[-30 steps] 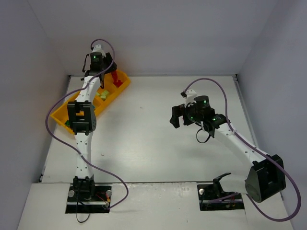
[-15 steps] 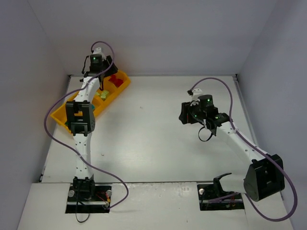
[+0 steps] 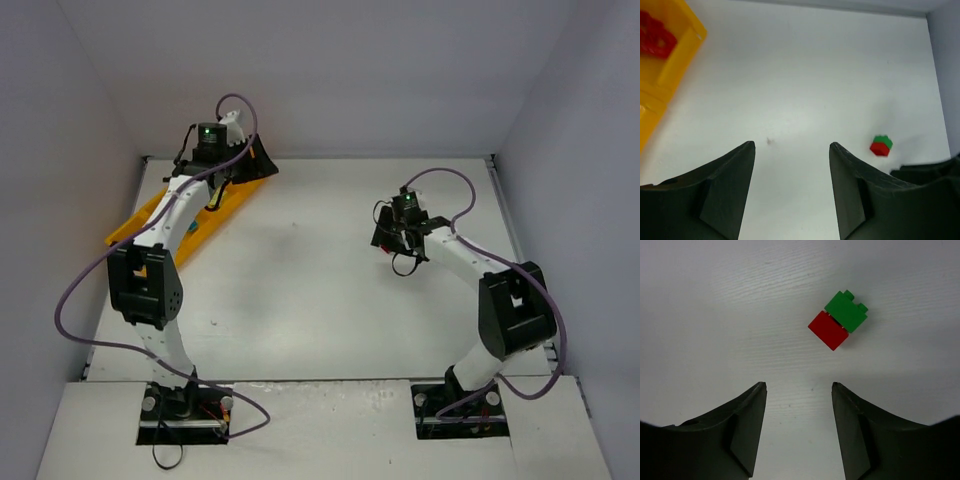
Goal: Sort the legos into containers by color
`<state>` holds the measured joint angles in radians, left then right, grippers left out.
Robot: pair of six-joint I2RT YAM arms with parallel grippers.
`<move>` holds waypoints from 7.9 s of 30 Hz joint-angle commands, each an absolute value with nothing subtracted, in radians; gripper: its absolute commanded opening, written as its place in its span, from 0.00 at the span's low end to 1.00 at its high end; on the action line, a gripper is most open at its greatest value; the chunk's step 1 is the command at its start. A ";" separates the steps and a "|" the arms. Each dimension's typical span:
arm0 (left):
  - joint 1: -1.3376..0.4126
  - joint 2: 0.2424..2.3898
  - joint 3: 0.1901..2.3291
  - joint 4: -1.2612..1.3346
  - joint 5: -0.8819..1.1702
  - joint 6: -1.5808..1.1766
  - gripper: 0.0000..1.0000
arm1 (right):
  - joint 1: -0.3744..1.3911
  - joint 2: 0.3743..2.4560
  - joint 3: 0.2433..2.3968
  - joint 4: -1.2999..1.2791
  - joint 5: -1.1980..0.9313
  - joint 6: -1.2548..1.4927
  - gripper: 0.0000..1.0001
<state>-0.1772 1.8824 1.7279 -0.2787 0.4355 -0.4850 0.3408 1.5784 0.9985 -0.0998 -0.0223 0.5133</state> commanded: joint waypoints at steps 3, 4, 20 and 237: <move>-0.190 1.744 1.611 -0.354 0.492 -0.506 0.55 | 0.364 1.682 1.106 -0.104 0.115 0.803 0.55; -0.192 1.730 1.594 -0.357 0.495 -0.508 0.55 | 0.364 1.695 1.109 -0.106 0.121 0.825 0.55; -0.192 1.667 1.522 -0.411 0.551 -0.492 0.55 | 0.345 1.822 1.132 -0.166 0.206 0.999 0.56; -0.574 1.993 1.868 -0.420 1.187 -0.437 0.52 | 0.454 1.163 0.876 0.204 -0.541 -0.299 0.08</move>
<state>-0.5552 2.0251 1.8000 -0.4488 1.1553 -0.4564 0.4469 1.1721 0.8230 0.1497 -0.5148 -0.2905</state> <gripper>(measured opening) 0.535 0.344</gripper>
